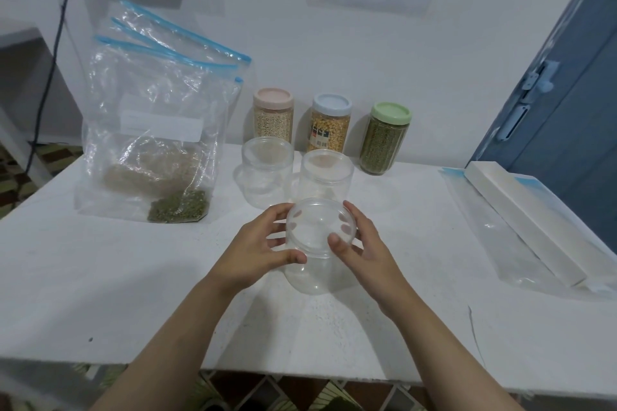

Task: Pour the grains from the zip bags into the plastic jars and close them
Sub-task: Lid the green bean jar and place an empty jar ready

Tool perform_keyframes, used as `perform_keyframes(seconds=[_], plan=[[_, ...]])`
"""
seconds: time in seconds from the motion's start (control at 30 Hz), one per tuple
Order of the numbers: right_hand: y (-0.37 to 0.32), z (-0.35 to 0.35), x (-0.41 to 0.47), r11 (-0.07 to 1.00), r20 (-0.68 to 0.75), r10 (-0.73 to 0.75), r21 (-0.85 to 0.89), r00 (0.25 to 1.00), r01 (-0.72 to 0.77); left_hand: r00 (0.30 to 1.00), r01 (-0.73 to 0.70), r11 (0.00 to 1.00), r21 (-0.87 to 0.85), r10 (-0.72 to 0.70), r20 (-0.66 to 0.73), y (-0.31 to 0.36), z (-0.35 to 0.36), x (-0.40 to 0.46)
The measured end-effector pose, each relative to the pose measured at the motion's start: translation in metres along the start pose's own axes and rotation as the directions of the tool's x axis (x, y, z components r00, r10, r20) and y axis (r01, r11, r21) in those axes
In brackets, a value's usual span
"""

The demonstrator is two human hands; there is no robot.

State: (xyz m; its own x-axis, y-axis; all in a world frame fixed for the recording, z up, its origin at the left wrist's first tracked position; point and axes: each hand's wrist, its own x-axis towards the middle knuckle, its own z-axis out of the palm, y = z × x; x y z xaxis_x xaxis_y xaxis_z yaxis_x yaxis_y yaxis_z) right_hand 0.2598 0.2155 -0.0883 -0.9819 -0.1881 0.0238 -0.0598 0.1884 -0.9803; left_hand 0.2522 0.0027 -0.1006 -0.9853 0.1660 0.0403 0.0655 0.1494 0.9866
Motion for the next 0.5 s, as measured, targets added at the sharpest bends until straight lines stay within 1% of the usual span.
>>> perform_keyframes(seconds=[0.1,0.17,0.23,0.33,0.37,0.5], plan=[[0.000,-0.003,0.001,0.999,-0.066,0.011,0.042,0.998,-0.009,1.000,-0.002,1.000,-0.015,0.002,0.005,0.000,0.001,-0.001],[-0.001,-0.003,0.003,1.000,-0.083,0.005,0.025,0.997,-0.003,1.000,-0.004,0.999,-0.034,0.004,0.000,0.001,0.001,-0.001],[-0.001,-0.002,0.002,1.000,-0.051,0.012,0.014,0.999,-0.011,1.000,-0.005,0.998,-0.070,0.004,-0.020,0.000,0.000,-0.002],[0.000,-0.004,-0.002,0.997,0.072,-0.011,-0.070,0.997,0.016,0.999,-0.016,0.996,-0.092,0.013,-0.029,-0.002,0.000,-0.003],[0.001,-0.006,-0.001,0.997,0.073,-0.011,-0.075,0.997,0.017,1.000,-0.018,0.996,-0.091,0.016,-0.025,-0.003,0.000,-0.003],[0.003,-0.014,0.001,0.997,-0.010,-0.057,-0.043,0.998,0.056,1.000,-0.021,0.993,-0.112,0.020,-0.011,-0.004,-0.002,-0.003]])
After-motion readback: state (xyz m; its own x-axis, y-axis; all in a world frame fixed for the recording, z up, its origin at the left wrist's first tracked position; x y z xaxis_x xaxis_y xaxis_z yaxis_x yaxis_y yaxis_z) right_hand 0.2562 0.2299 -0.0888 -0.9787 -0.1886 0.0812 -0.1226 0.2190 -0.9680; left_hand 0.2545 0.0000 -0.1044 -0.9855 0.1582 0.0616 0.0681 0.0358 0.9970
